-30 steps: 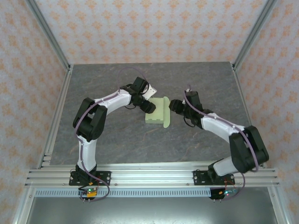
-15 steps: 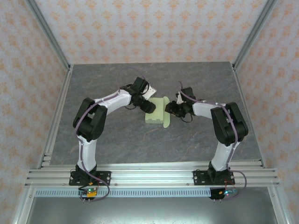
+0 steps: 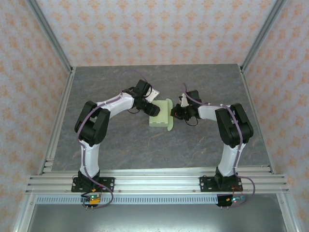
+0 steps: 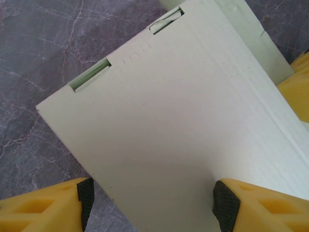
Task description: Fold the paper box
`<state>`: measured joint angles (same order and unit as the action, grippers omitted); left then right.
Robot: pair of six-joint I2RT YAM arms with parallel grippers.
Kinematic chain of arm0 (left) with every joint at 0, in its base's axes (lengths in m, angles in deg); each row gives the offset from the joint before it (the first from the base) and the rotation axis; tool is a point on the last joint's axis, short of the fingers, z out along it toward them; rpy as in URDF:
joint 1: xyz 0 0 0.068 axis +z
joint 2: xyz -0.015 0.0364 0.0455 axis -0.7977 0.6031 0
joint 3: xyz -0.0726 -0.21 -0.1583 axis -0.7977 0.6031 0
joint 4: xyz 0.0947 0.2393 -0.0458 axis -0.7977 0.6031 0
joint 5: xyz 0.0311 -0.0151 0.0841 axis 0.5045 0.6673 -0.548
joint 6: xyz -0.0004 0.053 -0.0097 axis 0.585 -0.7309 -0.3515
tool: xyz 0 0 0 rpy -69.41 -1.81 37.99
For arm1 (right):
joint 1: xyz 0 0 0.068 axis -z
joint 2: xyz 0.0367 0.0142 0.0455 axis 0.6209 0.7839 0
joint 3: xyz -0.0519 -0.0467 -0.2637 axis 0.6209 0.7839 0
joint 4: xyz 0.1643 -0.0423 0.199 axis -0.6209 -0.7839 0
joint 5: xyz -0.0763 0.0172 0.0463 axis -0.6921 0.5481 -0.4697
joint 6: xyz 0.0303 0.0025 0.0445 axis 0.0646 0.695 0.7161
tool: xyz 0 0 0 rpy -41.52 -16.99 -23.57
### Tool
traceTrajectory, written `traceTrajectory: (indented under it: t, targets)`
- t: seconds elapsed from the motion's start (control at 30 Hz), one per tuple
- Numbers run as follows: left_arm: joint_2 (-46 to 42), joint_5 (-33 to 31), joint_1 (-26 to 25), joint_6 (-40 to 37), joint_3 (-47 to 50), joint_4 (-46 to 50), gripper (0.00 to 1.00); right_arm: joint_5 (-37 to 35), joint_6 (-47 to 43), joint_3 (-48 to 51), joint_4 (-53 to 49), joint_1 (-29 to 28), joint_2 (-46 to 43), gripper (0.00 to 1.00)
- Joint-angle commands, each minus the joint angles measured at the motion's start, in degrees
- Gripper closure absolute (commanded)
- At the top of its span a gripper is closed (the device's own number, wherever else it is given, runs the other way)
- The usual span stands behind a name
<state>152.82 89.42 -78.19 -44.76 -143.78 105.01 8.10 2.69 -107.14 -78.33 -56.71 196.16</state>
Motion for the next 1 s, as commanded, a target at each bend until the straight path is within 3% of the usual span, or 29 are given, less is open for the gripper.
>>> traceTrajectory:
  t: [0.0,0.17,0.57,0.77,0.97]
  targets:
    - [-1.3,1.2,1.1,3.1,3.0,-1.0,0.31,1.0,-4.6,-0.2,-0.6,-0.5,-0.6,0.97]
    - [-6.2,3.5,1.8,7.0,7.2,-5.7,0.31,0.1,-17.9,-3.2,-7.4,-1.1,-4.5,1.0]
    - [-12.9,2.5,1.7,17.5,18.8,-18.8,0.31,-13.3,-46.7,-19.6,-32.7,-7.0,-6.7,1.0]
    - [-15.1,1.9,1.7,19.0,22.9,-23.5,0.29,-19.1,-56.1,-23.3,-37.9,-8.9,-7.4,1.0]
    - [-15.8,4.3,1.6,20.8,28.9,-36.4,0.26,-21.4,-65.1,-23.4,-38.9,-10.0,-9.3,1.0]
